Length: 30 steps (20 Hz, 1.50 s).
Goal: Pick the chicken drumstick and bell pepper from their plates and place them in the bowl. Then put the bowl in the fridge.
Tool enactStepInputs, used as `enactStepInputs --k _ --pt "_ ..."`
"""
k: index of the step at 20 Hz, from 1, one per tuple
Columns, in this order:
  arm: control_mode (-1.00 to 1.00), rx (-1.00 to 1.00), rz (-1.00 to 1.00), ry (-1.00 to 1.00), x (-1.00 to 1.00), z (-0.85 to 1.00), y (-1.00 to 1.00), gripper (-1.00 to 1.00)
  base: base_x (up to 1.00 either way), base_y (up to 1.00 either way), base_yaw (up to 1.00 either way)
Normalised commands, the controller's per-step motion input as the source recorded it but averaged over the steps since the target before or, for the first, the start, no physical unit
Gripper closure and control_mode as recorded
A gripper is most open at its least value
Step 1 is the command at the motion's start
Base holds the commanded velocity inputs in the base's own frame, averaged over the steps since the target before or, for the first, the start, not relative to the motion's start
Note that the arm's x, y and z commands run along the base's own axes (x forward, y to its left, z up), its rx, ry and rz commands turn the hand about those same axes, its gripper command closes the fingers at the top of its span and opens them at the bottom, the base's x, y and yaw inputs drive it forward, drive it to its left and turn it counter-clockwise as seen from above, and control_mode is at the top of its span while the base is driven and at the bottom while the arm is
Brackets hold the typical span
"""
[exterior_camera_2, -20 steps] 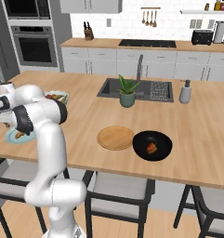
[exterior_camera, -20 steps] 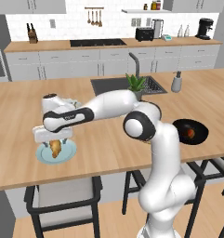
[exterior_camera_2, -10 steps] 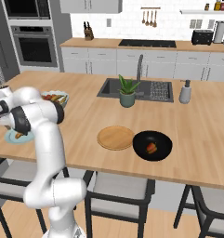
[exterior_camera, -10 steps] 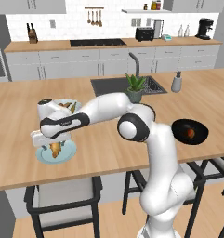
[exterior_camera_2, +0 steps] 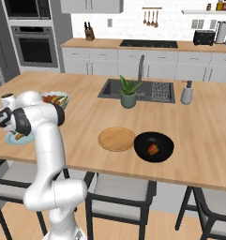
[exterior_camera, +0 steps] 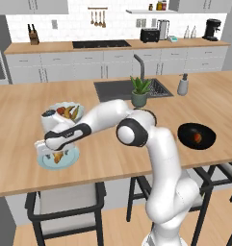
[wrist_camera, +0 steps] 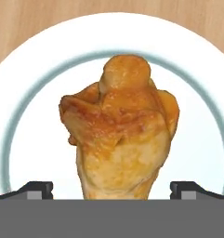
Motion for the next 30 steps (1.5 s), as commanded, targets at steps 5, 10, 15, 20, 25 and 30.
enactStepInputs --k 5,10,15,20,25,30 --pt "-1.0 0.0 0.0 0.0 0.37 -0.33 0.12 -1.0 0.0 0.0 0.0" --pt "-1.0 0.0 0.0 0.0 0.04 -0.44 0.05 1.0 0.0 0.0 0.0" --pt "-1.0 0.0 -0.02 0.0 -0.14 -0.51 -0.04 1.0 0.0 0.0 0.0" --pt "-1.0 0.05 0.0 -0.08 -0.69 0.39 -0.43 1.0 0.0 0.0 0.0" --pt "-1.0 0.1 0.02 -0.12 -1.0 0.99 -0.89 1.0 0.0 0.0 0.0" --pt "-1.0 0.04 0.01 -0.08 -0.84 0.65 -1.0 1.0 0.0 0.0 0.0"
